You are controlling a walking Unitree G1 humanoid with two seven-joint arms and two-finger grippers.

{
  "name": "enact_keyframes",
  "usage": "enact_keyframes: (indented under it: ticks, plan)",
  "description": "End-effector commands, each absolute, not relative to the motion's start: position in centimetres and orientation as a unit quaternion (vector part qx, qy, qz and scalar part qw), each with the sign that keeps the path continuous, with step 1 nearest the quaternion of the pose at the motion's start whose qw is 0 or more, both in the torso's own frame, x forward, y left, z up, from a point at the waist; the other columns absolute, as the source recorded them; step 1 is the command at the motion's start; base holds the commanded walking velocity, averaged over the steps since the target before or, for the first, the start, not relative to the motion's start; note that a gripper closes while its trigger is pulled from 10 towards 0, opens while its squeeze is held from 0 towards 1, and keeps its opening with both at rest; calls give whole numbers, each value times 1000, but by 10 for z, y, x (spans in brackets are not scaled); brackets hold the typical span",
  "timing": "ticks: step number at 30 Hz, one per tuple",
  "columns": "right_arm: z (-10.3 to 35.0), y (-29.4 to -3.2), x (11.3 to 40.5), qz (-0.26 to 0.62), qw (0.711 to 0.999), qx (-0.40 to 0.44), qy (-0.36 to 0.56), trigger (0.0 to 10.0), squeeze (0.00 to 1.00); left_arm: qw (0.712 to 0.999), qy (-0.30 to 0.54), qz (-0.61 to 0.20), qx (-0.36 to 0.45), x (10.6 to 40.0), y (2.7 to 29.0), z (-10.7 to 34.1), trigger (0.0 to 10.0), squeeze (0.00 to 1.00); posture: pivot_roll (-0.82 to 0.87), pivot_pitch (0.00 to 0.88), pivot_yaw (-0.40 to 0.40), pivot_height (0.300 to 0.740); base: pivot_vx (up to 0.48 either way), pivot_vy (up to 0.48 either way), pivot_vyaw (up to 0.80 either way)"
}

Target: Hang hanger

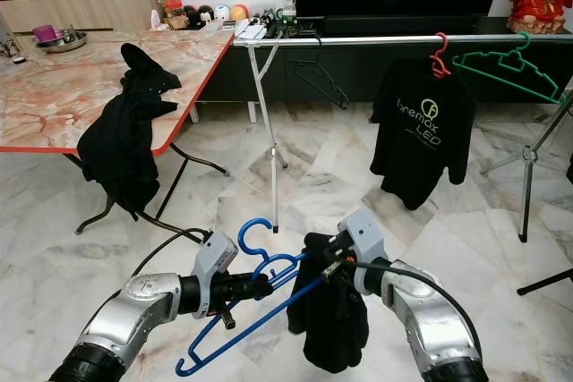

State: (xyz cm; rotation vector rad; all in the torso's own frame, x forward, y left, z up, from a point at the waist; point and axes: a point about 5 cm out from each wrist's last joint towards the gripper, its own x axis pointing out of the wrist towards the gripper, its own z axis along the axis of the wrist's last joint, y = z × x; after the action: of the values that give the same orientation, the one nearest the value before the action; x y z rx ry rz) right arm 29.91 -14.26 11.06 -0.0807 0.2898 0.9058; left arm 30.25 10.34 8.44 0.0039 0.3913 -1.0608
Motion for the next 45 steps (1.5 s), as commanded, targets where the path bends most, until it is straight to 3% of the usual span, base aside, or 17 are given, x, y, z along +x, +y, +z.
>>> enact_keyframes:
  ticks: [1, 5, 13, 19, 26, 27, 28, 29, 30, 45]
  plan:
    - [112, -137, 295, 459, 877, -45, 136, 10000, 0, 848, 169, -502, 5, 305, 103, 93, 10000, 0, 21, 52, 22, 740, 0, 0, 0]
    - [105, -149, 303, 411, 896, -75, 149, 10000, 0, 848, 169, -502, 3, 304, 103, 93, 10000, 0, 21, 52, 22, 740, 0, 0, 0]
    - [129, -142, 282, 516, 850, -45, 93, 10000, 0, 849, 170, -500, 2, 305, 102, 92, 10000, 0, 15, 43, 25, 740, 0, 0, 0]
    - [127, -141, 277, 530, 840, -52, 102, 10000, 0, 850, 168, -500, 0, 305, 100, 92, 10000, 0, 12, 38, 26, 740, 0, 0, 0]
    - [111, -160, 281, 467, 868, -87, 144, 10000, 0, 849, 168, -500, 2, 304, 100, 91, 10000, 0, 12, 33, 26, 740, 0, 0, 0]
    - [111, -160, 281, 465, 870, -83, 140, 10000, 482, 849, 168, -501, 2, 304, 100, 91, 10000, 0, 10, 33, 26, 740, 0, 0, 0]
    - [112, -160, 281, 466, 870, -79, 138, 10000, 482, 849, 168, -501, 2, 304, 100, 91, 10000, 0, 10, 33, 26, 740, 0, 0, 0]
    - [113, -159, 281, 468, 870, -76, 137, 10000, 878, 849, 168, -501, 1, 304, 100, 91, 10000, 0, 9, 34, 25, 740, 0, 0, 0]
    - [114, -158, 280, 473, 867, -75, 137, 10000, 1000, 849, 168, -501, 0, 304, 100, 91, 10000, 0, 9, 34, 24, 740, 0, 0, 0]
    - [100, -161, 278, 452, 868, -107, 176, 10000, 1000, 856, 152, -494, -22, 307, 102, 97, 10000, 0, 10, 45, 18, 740, 0, 0, 0]
